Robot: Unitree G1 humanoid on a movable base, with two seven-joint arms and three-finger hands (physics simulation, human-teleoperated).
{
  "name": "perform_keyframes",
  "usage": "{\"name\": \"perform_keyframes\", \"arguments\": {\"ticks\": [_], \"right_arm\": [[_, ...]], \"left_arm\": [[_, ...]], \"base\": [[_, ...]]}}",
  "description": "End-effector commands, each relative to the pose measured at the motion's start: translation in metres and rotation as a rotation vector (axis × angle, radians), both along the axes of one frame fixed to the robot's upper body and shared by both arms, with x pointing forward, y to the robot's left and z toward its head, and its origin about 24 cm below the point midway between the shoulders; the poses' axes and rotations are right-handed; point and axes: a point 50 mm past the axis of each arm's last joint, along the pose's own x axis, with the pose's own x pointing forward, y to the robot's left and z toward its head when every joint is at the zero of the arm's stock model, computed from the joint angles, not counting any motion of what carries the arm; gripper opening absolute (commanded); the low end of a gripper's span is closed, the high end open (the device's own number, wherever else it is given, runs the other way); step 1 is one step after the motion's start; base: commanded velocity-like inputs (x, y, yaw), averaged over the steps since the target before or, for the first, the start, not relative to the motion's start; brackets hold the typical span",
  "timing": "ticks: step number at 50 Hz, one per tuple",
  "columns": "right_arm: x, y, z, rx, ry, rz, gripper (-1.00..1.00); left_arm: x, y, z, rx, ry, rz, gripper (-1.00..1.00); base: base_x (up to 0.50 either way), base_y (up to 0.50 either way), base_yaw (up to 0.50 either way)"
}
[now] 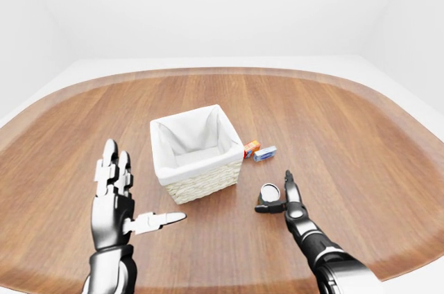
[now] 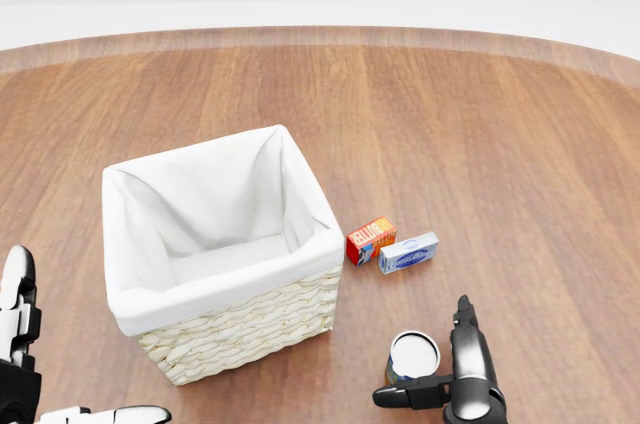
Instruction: Pick up the alphabet soup and put it in the basket.
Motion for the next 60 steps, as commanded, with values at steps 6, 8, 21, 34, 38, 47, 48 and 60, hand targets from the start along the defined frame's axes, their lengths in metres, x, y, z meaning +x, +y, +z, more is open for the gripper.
{"name": "perform_keyframes", "arguments": {"ticks": [6, 8, 21, 34, 38, 47, 48, 60], "right_arm": [[0.001, 0.003, -0.001, -0.003, 0.018, 0.008, 1.00], [0.001, 0.004, -0.001, -0.006, 0.018, 0.011, 1.00], [0.003, 0.009, -0.001, -0.011, 0.022, 0.026, 1.00], [0.005, 0.013, 0.000, -0.004, 0.024, 0.038, 1.00], [0.005, 0.015, 0.000, -0.003, 0.026, 0.042, 1.00], [0.005, 0.017, 0.000, -0.002, 0.028, 0.049, 1.00], [0.005, 0.017, 0.000, -0.002, 0.028, 0.049, 1.00], [0.006, 0.021, 0.000, -0.015, 0.036, 0.057, 1.00]], "left_arm": [[0.001, -0.001, -0.001, 0.002, 0.006, -0.001, 1.00], [0.000, -0.001, -0.001, 0.002, 0.004, -0.002, 1.00], [0.000, 0.000, 0.000, -0.001, 0.001, -0.003, 1.00], [-0.001, -0.001, 0.000, 0.001, 0.000, -0.005, 1.00], [-0.001, -0.002, 0.000, 0.002, 0.000, -0.005, 1.00], [0.000, -0.001, 0.000, 0.001, -0.001, -0.006, 1.00], [0.000, -0.001, 0.000, 0.001, -0.001, -0.006, 1.00], [0.000, -0.002, -0.001, 0.001, 0.004, -0.008, 1.00]], "base": [[0.00, 0.00, 0.00], [0.00, 0.00, 0.00], [0.00, 0.00, 0.00], [0.00, 0.00, 0.00], [0.00, 0.00, 0.00], [0.00, 0.00, 0.00], [0.00, 0.00, 0.00], [0.00, 0.00, 0.00]]}}
